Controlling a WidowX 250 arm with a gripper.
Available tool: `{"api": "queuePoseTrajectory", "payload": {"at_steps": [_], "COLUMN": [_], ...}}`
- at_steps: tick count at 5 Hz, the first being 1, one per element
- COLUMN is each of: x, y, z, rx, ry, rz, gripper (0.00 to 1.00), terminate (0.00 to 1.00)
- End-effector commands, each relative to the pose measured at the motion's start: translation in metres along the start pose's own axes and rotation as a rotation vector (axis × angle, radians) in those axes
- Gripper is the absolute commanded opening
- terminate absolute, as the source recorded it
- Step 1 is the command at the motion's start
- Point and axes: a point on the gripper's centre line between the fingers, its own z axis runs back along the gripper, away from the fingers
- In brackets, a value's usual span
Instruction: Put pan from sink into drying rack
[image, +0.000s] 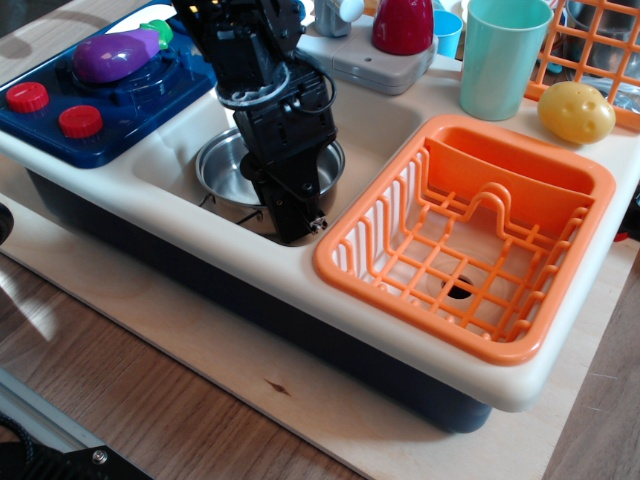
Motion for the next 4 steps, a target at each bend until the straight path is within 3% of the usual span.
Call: {"api": "queuePoseTrajectory", "payload": {"at_steps": [1,2,3,4], "x": [0.023,0.035,0.05,0.062], "y": [-0.003,-0.015,-0.043,-0.072], "z": [0.047,0.074,0.082,0.075], "rx": [0.094,0.134,0.15,0.205], "ry": [-0.028,0.0,-0.018,-0.035], "rz": [0.068,0.099,0.127,0.119], "gripper": [0.0,0.0,0.0,0.0], "terminate": [0.0,0.0,0.0,0.0]}}
